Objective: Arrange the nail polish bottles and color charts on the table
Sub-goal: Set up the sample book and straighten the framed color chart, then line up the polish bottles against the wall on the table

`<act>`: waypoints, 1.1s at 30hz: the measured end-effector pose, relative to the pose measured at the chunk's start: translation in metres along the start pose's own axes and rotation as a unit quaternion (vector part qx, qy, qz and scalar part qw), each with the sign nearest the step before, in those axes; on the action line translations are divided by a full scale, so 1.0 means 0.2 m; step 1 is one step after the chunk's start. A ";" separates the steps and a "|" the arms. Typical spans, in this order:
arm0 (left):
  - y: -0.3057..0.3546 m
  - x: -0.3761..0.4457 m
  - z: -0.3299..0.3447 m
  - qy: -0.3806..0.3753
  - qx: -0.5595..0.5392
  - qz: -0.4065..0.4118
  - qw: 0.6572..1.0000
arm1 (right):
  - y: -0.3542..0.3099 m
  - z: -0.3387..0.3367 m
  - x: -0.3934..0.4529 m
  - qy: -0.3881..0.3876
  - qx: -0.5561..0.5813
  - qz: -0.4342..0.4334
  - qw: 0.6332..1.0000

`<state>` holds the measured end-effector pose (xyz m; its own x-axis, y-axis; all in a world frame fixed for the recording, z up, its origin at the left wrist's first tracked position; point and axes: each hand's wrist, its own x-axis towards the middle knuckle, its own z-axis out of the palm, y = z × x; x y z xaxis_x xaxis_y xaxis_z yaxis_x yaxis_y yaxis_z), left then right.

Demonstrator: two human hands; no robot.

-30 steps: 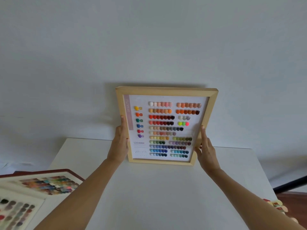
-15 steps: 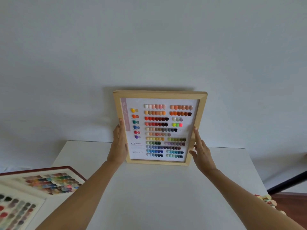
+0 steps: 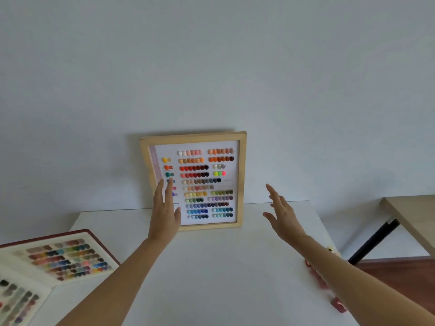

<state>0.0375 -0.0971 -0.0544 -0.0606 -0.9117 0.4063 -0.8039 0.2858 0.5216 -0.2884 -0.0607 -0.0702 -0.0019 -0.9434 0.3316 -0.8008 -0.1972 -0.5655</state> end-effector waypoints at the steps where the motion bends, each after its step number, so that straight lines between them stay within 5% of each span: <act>1: 0.04 -0.02 0.02 -0.003 -0.003 0.014 1.000 | 0.02 -0.04 -0.03 0.005 0.000 0.007 1.000; 19: 0.64 -0.31 0.51 -0.194 -0.111 0.208 0.952 | 0.26 -0.69 -0.67 0.044 -0.108 0.203 0.972; 33: 1.16 -0.39 0.99 -0.326 -0.088 0.148 0.930 | 0.70 -0.71 -0.67 -0.076 -0.053 0.258 0.962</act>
<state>-0.2625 -0.0173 -0.1139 -0.6559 -0.7537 0.0414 -0.5885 0.5450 0.5971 -0.4864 0.0757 -0.0861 -0.3344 -0.9379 -0.0922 -0.7728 0.3289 -0.5427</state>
